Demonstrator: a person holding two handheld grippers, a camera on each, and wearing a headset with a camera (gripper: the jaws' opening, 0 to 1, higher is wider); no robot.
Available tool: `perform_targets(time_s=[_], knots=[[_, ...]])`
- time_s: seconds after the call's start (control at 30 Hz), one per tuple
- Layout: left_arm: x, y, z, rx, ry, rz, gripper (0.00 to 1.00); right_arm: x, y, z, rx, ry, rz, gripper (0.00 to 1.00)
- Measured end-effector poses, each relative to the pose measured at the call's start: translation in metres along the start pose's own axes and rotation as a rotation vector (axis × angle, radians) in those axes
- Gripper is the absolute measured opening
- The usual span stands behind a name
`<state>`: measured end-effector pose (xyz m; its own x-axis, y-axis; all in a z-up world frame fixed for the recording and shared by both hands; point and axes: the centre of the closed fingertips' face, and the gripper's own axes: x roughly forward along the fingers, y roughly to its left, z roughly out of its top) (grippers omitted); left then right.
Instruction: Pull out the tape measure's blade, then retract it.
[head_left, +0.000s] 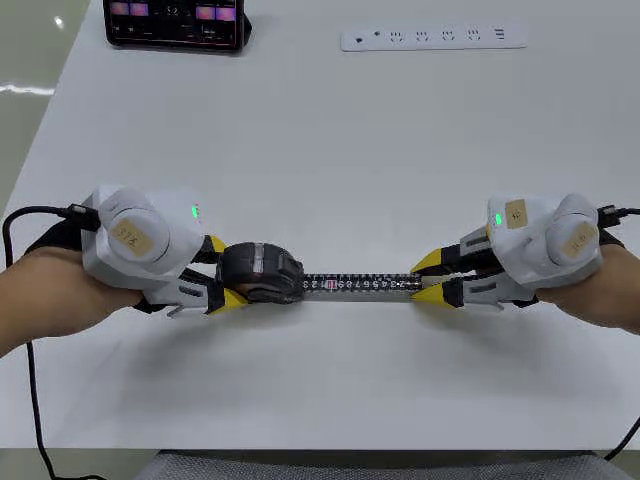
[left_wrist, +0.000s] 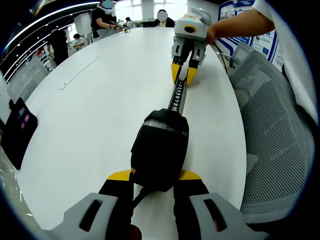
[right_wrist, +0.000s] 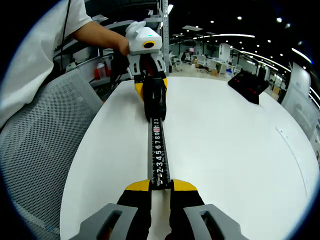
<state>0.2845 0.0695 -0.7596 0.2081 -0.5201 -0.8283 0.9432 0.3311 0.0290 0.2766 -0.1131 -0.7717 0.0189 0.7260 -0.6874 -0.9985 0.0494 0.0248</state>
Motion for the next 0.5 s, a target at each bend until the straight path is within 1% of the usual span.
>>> perform_targets(time_s=[0.5], knots=[[0.000, -0.001, 0.001, 0.006, 0.004, -0.002, 0.25, -0.016, -0.001, -0.016, 0.003, 0.027, -0.017, 0.09]])
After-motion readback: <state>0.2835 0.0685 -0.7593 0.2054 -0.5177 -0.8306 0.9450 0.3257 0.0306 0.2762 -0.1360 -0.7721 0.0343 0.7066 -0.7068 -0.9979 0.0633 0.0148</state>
